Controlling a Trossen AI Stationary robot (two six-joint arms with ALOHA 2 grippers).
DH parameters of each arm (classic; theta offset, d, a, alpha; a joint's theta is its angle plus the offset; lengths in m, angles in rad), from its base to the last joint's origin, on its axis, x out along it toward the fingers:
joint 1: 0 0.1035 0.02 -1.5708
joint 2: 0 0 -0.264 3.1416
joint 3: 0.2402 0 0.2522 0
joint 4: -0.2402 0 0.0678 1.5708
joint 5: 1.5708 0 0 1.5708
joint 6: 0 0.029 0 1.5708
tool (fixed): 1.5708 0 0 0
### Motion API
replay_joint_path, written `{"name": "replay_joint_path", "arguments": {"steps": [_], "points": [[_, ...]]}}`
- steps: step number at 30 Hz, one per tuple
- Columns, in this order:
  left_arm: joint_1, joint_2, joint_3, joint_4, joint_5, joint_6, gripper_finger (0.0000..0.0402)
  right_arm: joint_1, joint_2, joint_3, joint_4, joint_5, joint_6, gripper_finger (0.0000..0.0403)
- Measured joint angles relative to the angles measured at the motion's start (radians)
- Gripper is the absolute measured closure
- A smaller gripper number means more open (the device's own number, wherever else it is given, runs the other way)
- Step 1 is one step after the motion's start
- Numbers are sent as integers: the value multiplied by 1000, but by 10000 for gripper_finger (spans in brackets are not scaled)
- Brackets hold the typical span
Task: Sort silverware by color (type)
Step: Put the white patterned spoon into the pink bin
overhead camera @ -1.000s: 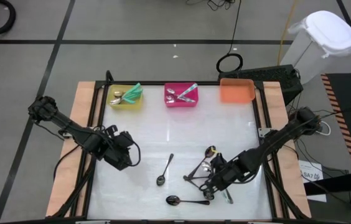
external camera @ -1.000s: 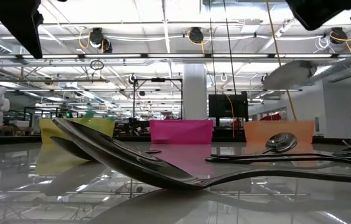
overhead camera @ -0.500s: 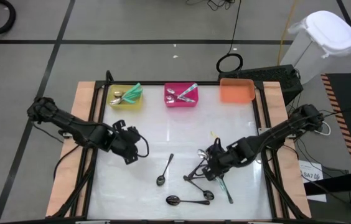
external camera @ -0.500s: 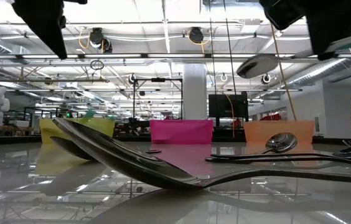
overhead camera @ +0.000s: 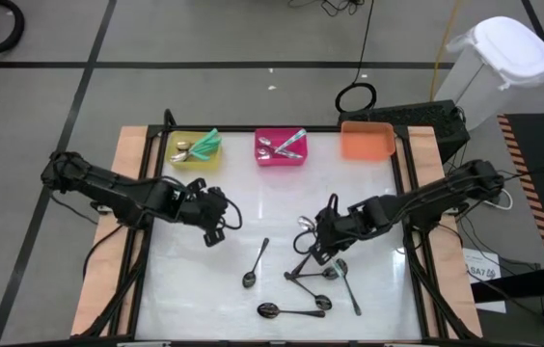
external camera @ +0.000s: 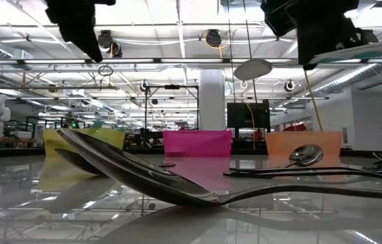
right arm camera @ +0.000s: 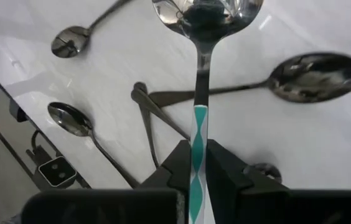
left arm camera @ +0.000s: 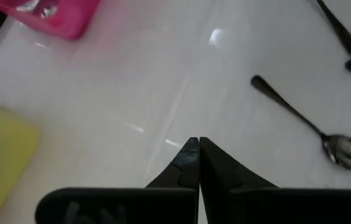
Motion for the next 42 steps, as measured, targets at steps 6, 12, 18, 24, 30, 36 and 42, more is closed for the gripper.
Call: {"name": "replay_joint_path", "arguments": {"steps": [6, 12, 18, 24, 30, 36, 42], "points": [[77, 0, 0, 57, 76, 94, 400, -51, -55, 0, -44, 4, -98, 381], [154, 0, 0, 117, 158, 137, 401, -137, -90, 0, -111, -18, -234, 381], [215, 0, 0, 115, 157, 137, 401, -237, -113, 0, -124, -67, -396, 381], [275, 0, 0, 171, 187, 163, 401, -331, -119, 0, -149, -123, -517, 381], [323, 0, 0, 276, 221, 152, 401, -385, -119, 0, -149, -156, -612, 381], [335, 0, 0, 283, 223, 144, 401, -441, -118, 3, -148, -156, -669, 381], [335, 0, 0, 293, 222, 124, 401, -518, -93, 84, -146, -152, -781, 381]]}}
